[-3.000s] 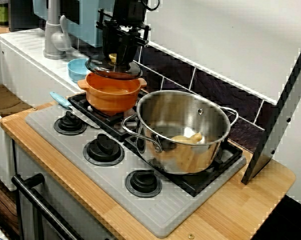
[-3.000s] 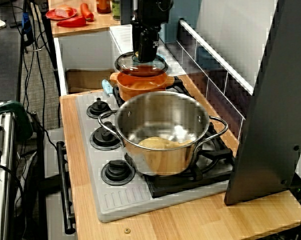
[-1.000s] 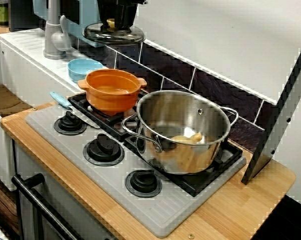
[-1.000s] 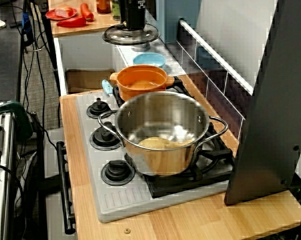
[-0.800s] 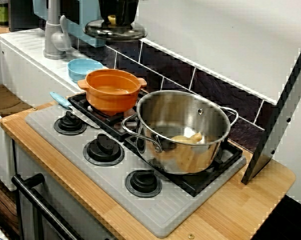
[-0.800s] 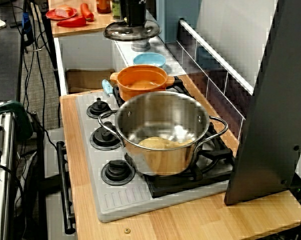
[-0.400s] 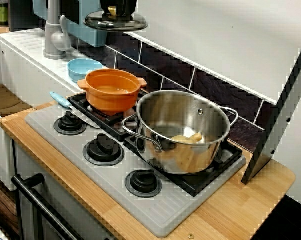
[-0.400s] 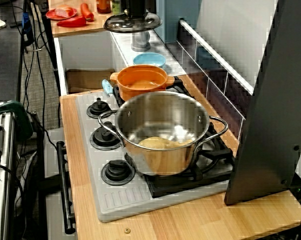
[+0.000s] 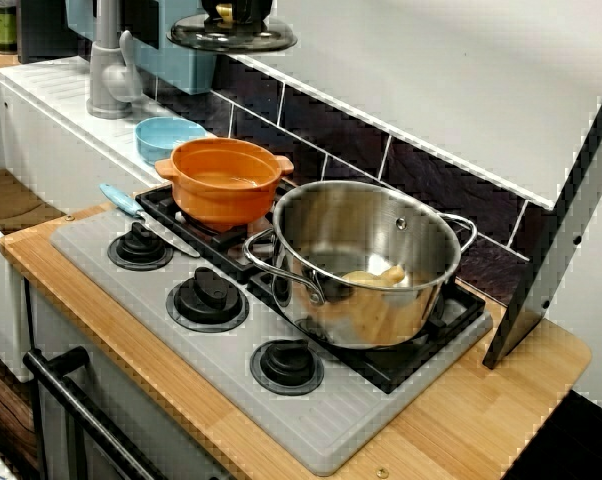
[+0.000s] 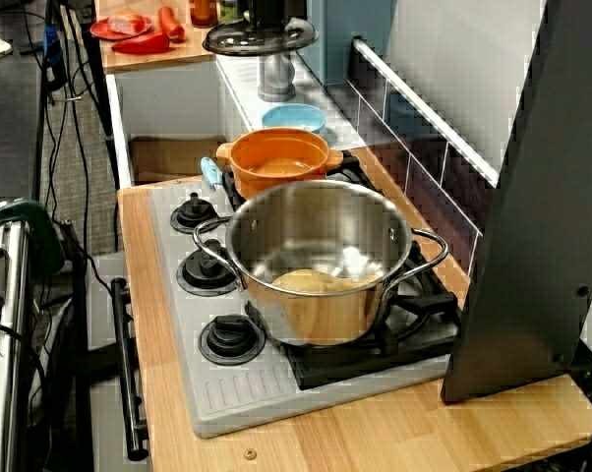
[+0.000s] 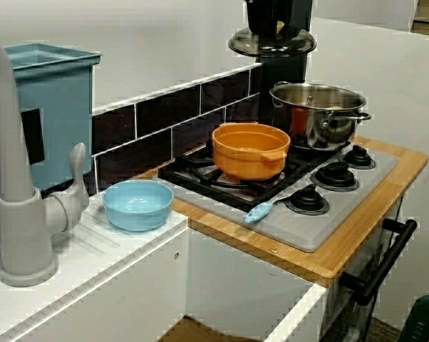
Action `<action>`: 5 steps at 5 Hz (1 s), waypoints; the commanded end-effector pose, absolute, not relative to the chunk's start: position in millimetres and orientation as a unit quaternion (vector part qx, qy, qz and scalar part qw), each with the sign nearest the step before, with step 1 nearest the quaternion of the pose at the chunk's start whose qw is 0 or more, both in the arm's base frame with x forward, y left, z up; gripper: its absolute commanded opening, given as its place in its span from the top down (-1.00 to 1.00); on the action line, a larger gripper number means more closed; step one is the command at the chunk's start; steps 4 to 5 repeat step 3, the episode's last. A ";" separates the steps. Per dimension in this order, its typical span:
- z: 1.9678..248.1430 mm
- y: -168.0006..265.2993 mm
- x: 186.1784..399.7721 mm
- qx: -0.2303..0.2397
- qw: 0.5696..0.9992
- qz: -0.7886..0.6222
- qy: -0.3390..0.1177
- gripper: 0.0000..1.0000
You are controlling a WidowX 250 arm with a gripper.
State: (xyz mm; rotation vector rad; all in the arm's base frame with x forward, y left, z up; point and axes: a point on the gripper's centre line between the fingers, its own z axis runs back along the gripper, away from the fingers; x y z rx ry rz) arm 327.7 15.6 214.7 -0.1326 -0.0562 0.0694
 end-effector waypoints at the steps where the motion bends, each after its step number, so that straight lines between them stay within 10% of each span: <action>1: 249.1 18.8 323.6 -0.066 0.994 0.035 -0.077 1.00; 5: 252.7 19.4 323.0 -0.069 0.994 0.035 -0.079 1.00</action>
